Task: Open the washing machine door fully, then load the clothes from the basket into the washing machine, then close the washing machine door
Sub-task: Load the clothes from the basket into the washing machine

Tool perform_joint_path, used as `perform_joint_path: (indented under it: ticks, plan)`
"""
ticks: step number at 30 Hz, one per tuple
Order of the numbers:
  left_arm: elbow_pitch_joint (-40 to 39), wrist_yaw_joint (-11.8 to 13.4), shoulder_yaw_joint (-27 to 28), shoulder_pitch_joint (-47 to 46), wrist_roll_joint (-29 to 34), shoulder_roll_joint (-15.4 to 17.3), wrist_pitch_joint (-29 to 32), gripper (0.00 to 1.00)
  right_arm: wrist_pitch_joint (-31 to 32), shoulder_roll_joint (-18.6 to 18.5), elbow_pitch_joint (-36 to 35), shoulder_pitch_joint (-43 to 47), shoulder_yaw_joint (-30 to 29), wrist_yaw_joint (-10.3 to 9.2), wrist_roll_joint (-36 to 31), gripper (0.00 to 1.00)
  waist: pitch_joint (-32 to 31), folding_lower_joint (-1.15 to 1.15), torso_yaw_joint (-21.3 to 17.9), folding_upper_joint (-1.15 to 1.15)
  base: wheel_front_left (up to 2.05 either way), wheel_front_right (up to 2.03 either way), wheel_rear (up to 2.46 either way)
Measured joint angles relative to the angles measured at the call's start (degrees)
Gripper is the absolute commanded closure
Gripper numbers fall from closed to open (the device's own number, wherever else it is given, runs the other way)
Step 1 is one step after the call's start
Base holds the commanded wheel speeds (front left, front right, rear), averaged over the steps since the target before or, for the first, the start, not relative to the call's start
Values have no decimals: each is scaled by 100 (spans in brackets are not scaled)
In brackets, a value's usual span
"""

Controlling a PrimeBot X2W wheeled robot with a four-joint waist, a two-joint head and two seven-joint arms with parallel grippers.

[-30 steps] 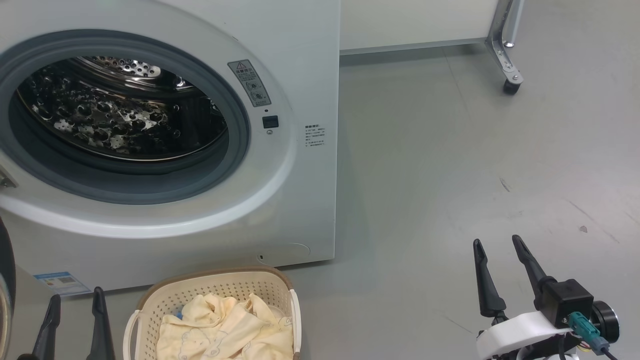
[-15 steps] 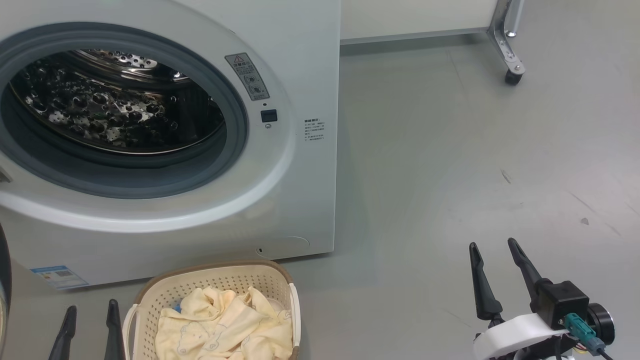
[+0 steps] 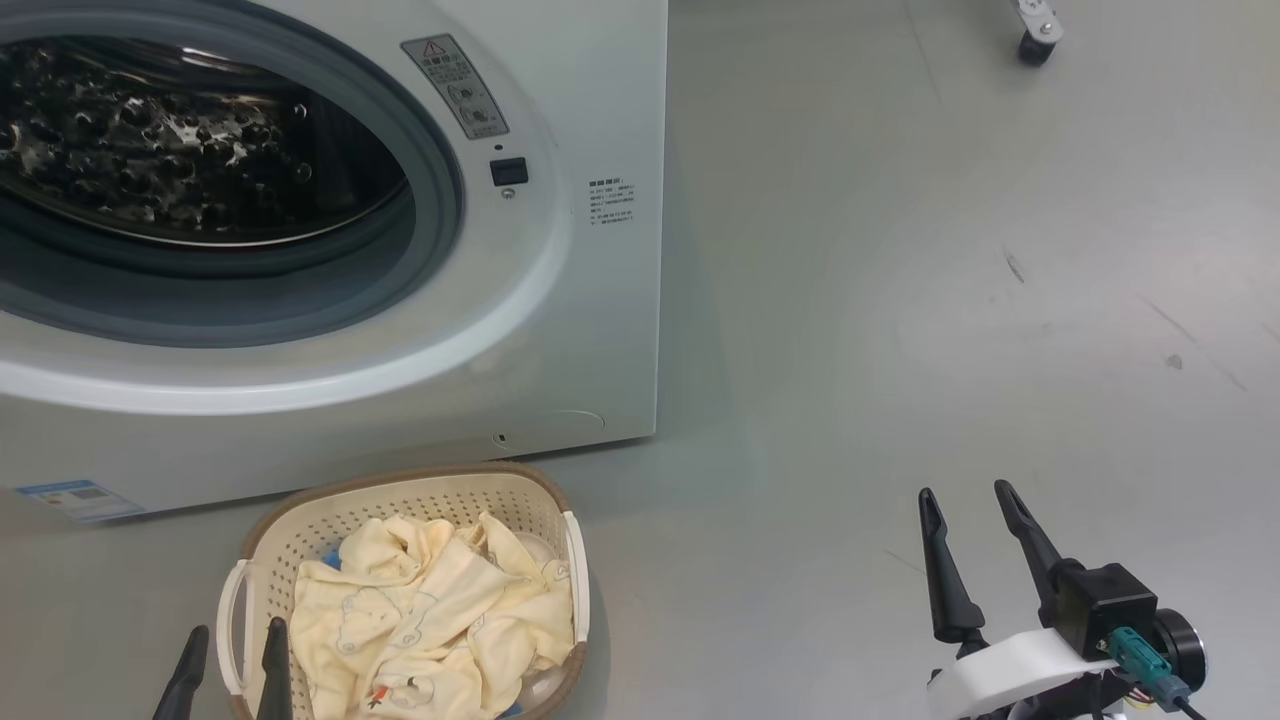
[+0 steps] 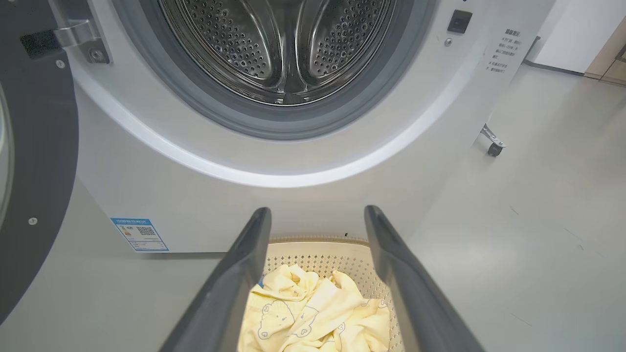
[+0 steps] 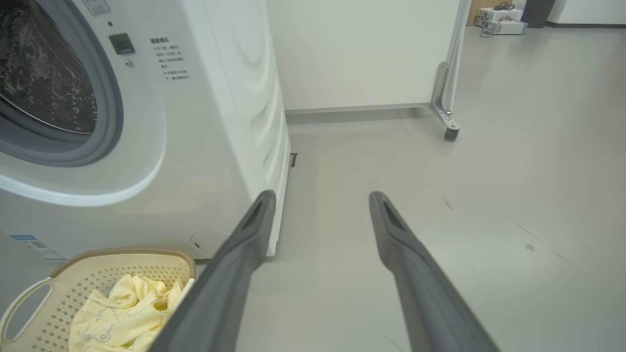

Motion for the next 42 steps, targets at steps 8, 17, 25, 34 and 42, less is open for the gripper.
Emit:
perform_joint_path:
  ticks: [8,17,25,34,42]
  plan:
    - [226,0,-331,-324,-166,194,0,0,4,65,9,-155,56,-1,-27,0,448,0,-54,0,0,0,0]
    - [571,0,-760,-817,-444,500,0,0,18,177,21,-335,125,-2,-47,0,1088,1,-152,0,0,0,0]
    - [886,0,-1059,-1428,-720,786,63,0,16,278,19,-638,223,-5,-79,0,1695,1,-270,0,0,0,0]
    - [1201,0,-1529,-2103,-870,1165,363,0,13,325,27,-854,301,-11,-96,0,2343,1,-456,0,0,0,0]
    - [1488,0,-1923,-2647,-1063,1491,649,0,-11,353,52,-1078,430,-16,-96,0,2897,1,-607,0,0,0,0]
